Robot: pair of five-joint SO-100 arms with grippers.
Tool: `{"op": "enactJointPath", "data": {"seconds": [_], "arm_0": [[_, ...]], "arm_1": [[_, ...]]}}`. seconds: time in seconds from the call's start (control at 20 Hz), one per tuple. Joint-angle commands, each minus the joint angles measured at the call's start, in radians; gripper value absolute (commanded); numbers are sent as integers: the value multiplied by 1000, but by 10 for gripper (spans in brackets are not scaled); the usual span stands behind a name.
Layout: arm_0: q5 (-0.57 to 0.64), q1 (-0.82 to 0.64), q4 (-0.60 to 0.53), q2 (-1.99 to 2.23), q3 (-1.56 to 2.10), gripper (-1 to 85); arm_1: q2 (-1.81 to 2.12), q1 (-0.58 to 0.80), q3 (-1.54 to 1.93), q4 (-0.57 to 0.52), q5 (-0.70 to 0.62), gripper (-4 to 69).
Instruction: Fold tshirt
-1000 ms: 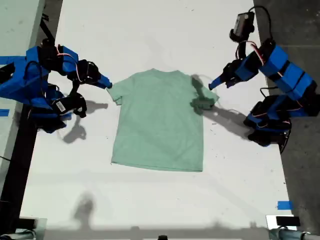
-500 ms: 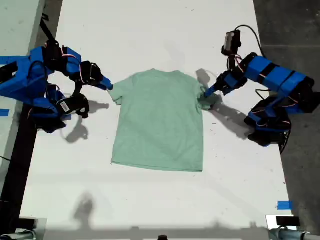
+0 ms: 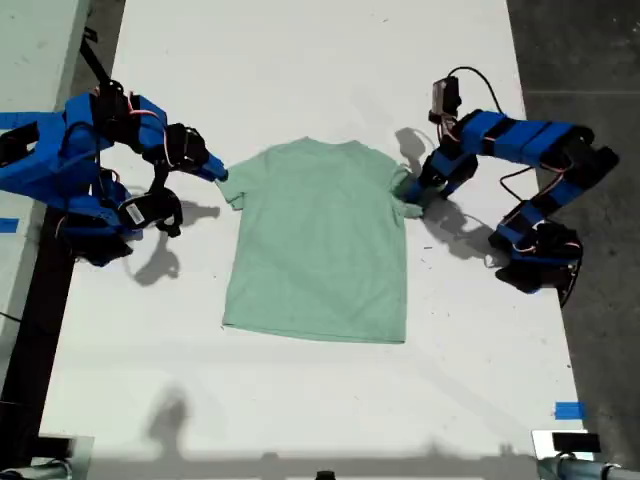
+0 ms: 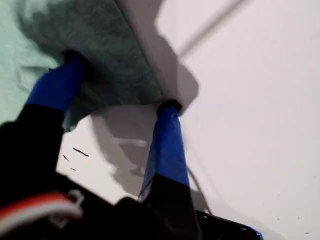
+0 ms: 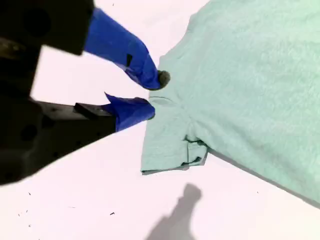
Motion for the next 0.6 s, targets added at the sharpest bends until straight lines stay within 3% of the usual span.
{"op": "enactJointPath", "data": {"seconds": [0.0, 0.05, 0.3, 0.55], "arm_0": [[9, -15, -34, -3, -18, 65], [9, -15, -35, -5, -17, 65], [9, -9, -38, -8, -6, 66], [5, -5, -44, 18, 15, 67]], "arm_1": [[-5, 15, -60, 6, -18, 127], [-6, 15, -61, 8, -18, 75], [-14, -28, -103, 25, -32, 12], [91, -115, -256, 265, 41, -3]]}}
